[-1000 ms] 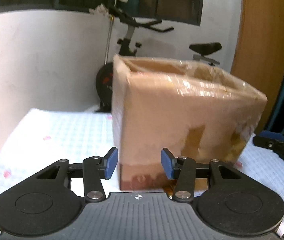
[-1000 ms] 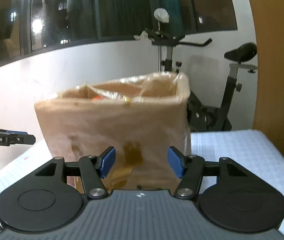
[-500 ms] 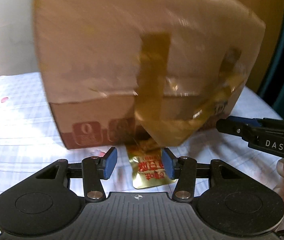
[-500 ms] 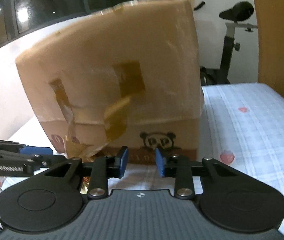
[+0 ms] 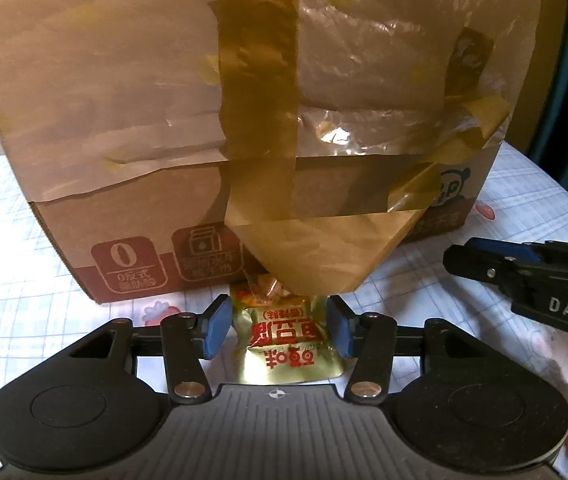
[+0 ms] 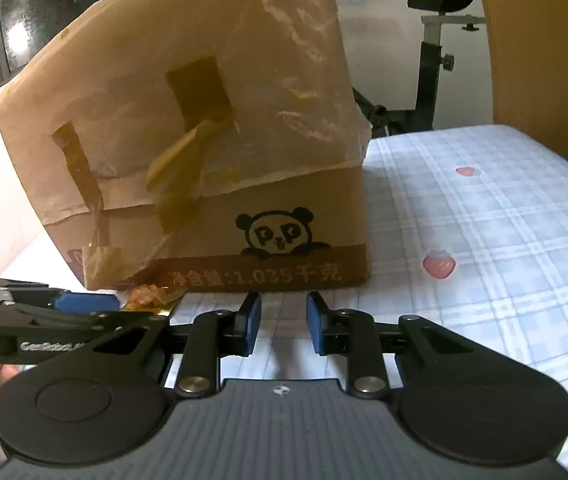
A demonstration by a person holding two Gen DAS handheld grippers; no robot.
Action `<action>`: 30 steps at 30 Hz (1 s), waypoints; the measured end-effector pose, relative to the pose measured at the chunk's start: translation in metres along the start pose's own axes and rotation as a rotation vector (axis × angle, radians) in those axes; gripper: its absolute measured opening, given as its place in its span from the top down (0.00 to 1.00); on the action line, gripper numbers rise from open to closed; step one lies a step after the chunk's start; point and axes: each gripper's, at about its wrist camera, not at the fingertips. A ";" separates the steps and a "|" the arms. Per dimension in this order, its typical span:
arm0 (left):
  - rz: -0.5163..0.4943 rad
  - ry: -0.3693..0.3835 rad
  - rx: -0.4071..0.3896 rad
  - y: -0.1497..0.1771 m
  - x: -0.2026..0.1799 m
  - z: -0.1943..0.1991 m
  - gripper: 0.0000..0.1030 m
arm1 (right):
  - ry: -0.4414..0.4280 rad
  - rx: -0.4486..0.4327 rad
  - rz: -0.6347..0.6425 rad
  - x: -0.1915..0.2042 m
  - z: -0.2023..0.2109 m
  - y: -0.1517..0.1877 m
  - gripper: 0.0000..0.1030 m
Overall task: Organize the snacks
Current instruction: 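Close the left tool on the gold packet while the right tool approaches the small peanut packet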
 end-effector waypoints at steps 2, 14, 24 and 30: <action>-0.021 -0.011 -0.006 0.001 -0.004 -0.001 0.47 | -0.003 -0.001 0.003 0.001 0.002 0.001 0.73; -0.053 0.026 -0.001 0.036 0.004 0.031 0.52 | -0.023 0.001 -0.011 -0.001 0.002 0.003 0.73; -0.089 0.079 0.000 0.052 0.024 0.048 0.52 | -0.082 0.045 0.104 0.018 -0.002 0.003 0.73; -0.127 0.106 -0.015 0.049 0.013 0.046 0.52 | -0.165 0.083 0.181 0.035 -0.004 0.005 0.73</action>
Point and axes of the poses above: each gripper's, at about its wrist camera, not at the fingertips, and z roughly against the way its jaws point, x to its left, y to its underside, and after that the axes turned 3 degrees about -y, right-handed
